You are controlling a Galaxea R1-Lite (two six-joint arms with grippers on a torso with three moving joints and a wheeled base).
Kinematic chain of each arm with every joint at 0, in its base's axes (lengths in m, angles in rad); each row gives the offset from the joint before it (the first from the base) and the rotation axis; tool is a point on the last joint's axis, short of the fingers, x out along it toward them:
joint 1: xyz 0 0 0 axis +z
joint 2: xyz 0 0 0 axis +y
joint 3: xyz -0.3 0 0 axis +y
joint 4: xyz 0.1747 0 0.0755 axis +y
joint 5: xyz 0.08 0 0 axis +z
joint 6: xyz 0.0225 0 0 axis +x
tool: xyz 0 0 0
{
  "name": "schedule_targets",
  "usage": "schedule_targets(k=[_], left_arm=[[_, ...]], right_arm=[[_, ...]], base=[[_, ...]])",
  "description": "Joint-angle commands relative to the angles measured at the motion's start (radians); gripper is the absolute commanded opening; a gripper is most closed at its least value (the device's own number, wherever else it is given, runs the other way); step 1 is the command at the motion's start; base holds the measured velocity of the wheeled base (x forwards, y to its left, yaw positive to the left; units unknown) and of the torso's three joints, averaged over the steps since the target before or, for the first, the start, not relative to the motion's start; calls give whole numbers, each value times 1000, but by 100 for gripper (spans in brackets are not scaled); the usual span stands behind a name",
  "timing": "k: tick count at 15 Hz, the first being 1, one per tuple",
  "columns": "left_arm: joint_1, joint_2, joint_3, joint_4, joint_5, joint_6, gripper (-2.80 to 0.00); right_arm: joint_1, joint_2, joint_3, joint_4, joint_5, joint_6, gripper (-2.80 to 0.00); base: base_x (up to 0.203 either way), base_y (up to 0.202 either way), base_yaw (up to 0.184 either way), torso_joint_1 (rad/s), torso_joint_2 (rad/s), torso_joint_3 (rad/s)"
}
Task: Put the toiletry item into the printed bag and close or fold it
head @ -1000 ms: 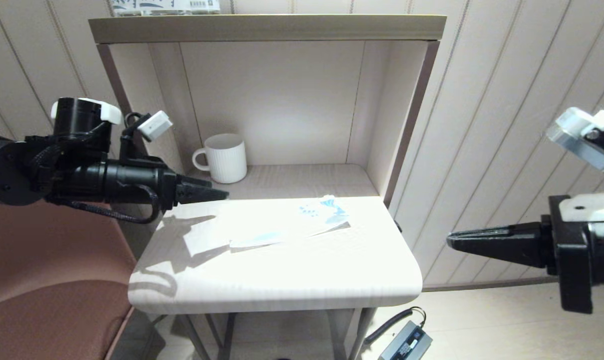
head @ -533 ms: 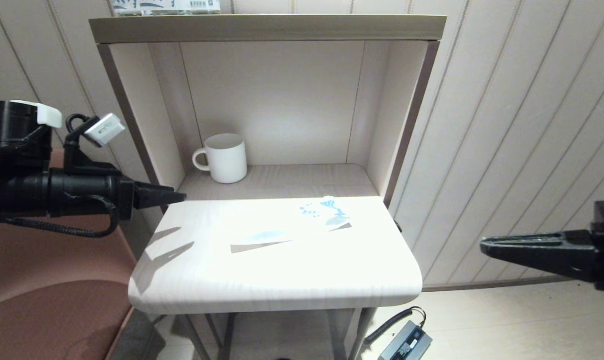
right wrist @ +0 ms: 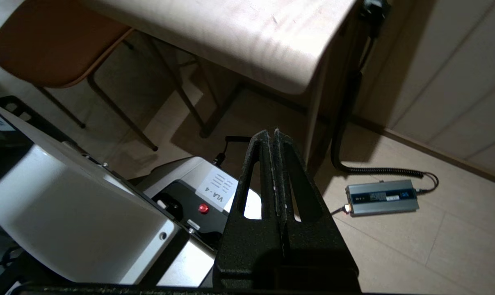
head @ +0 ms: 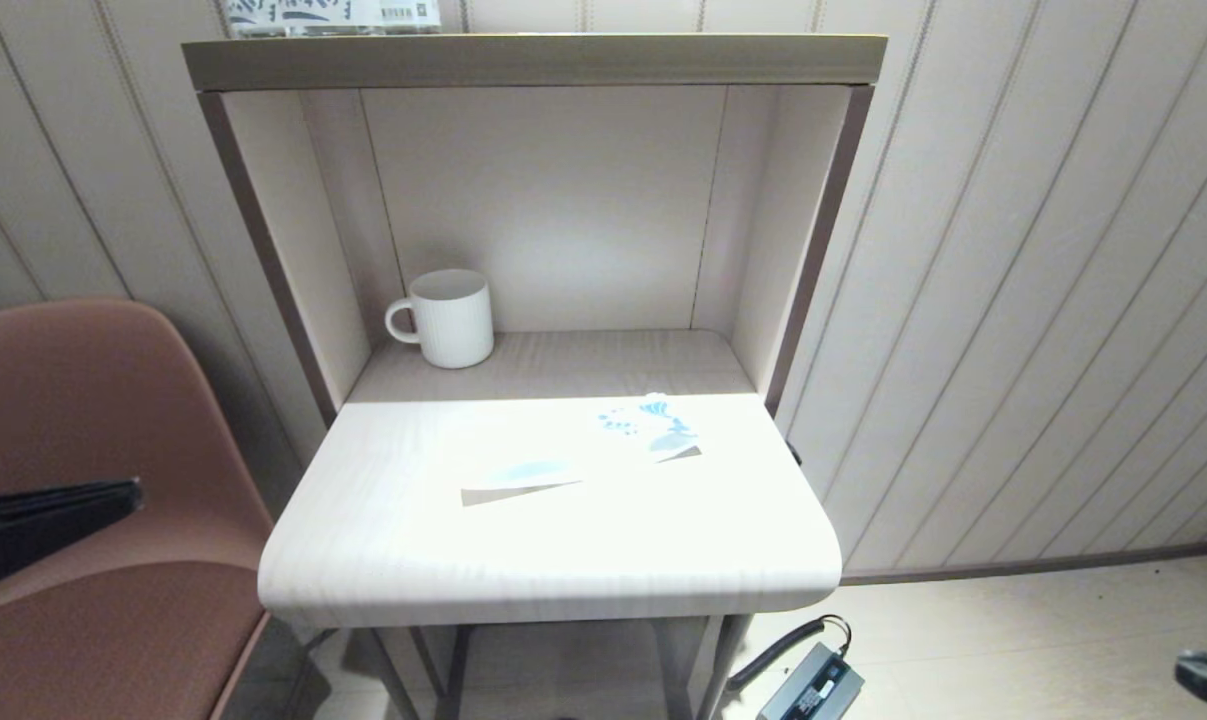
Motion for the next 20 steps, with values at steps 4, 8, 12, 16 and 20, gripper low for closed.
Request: schedule_targets(k=[4, 8, 12, 16, 20], left_arm=[[6, -517, 229, 91, 124, 0, -280], [-9, -699, 475, 104, 331, 7, -280], [-22, -876, 639, -26, 532, 57, -280], [-24, -879, 695, -170, 520, 67, -280], [-25, -877, 724, -185, 458, 26, -280]], right_arm=[[-187, -411, 326, -5, -24, -8, -280], [-246, -649, 485, -33, 30, -49, -280], [-252, -662, 554, -147, -20, 21, -280], [-252, -662, 668, -459, -216, -107, -280], [-253, -662, 701, -391, -305, -130, -280]], base=[[0, 0, 0, 0, 0, 0], [0, 0, 0, 0, 0, 0], [0, 0, 0, 0, 0, 0], [0, 0, 0, 0, 0, 0], [0, 0, 0, 0, 0, 0]])
